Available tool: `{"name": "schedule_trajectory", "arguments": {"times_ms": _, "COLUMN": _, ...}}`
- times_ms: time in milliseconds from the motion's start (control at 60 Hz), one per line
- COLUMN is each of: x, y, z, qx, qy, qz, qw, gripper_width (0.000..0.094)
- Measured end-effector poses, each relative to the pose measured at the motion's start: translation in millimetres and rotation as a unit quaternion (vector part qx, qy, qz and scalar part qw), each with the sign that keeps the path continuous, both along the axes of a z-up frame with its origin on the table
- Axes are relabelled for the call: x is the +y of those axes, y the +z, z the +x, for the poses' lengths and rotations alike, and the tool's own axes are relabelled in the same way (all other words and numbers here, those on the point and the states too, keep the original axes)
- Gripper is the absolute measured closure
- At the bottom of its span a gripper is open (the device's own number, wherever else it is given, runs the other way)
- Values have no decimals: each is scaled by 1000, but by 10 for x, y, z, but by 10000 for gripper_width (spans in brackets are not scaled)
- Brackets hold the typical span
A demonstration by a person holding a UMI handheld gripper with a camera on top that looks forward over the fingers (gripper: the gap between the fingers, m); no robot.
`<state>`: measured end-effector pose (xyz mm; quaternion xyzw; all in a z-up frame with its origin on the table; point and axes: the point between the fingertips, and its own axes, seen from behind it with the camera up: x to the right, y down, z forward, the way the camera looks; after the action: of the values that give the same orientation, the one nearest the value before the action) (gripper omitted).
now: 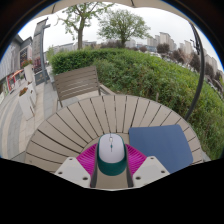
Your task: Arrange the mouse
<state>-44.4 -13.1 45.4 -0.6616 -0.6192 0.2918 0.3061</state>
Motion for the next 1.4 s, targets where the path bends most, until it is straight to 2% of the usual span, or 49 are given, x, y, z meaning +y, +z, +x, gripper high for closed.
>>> {"name": "schedule_trajectory", "arguments": {"times_ms": 117, "x": 565, "y": 589, "z": -136, "qx": 38, "qy": -2, "qz": 17, "qw": 999, "gripper_width": 521}}
{"name": "schedule_trajectory", "arguments": {"times_ms": 200, "x": 947, "y": 614, "z": -243, "qx": 44, "qy": -16, "qz": 25, "qw": 999, "gripper_width": 521}}
{"name": "schedule_trajectory", "arguments": {"times_ms": 350, "x": 1794, "y": 60, "z": -241, "qx": 5, "qy": -41, "qz": 33, "qw": 999, "gripper_width": 521}}
{"name": "schedule_trajectory", "arguments": {"times_ms": 483, "x": 2055, "y": -441, "z": -185, "qx": -28, "qy": -46, "qz": 18, "qw": 998, "gripper_width": 513}}
{"name": "schedule_trajectory", "arguments": {"times_ms": 617, "x": 2054, "y": -587, "z": -180, "qx": -25, "qy": -35, "qz": 19, "qw": 999, "gripper_width": 400}}
{"name": "schedule_trajectory", "arguments": {"times_ms": 650, "x": 2073, "y": -584, "z": -142, "qx": -35, "qy": -38, "qz": 22, "qw": 998, "gripper_width": 298}}
{"name": "schedule_trajectory", "arguments": {"times_ms": 683, "x": 2092, "y": -539, "z": -111, "qx": -39, "qy": -42, "qz": 23, "qw": 998, "gripper_width": 119}}
{"name": "schedule_trajectory", "arguments": {"times_ms": 700, "x": 2096, "y": -504, "z": -87, "qx": -42, "qy": -44, "qz": 22, "qw": 998, "gripper_width": 68}}
{"name": "schedule_trajectory", "arguments": {"times_ms": 733, "x": 2080, "y": -416, "z": -11, "qx": -48, "qy": -46, "qz": 17, "qw": 998, "gripper_width": 123}}
{"name": "schedule_trajectory", "arguments": {"times_ms": 817, "x": 2018, "y": -62, "z": 293, "qx": -65, "qy": -41, "qz": 3, "qw": 997, "gripper_width": 72}}
{"name": "schedule_trajectory", "arguments": {"times_ms": 1000, "x": 1849, "y": 921, "z": 1331, "qx": -93, "qy": -21, "qz": 7, "qw": 995, "gripper_width": 83}}
{"name": "schedule_trajectory", "arguments": {"times_ms": 1100, "x": 1756, "y": 1296, "z": 1829, "qx": -81, "qy": 0, "qz": 17, "qw": 997, "gripper_width": 82}}
{"name": "schedule_trajectory", "arguments": {"times_ms": 1200, "x": 1757, "y": 1443, "z": 2204, "qx": -76, "qy": -1, "qz": 29, "qw": 997, "gripper_width": 82}}
{"name": "schedule_trajectory", "arguments": {"times_ms": 1400, "x": 1574, "y": 1447, "z": 2436, "qx": -82, "qy": -4, "qz": -2, "qw": 997, "gripper_width": 83}}
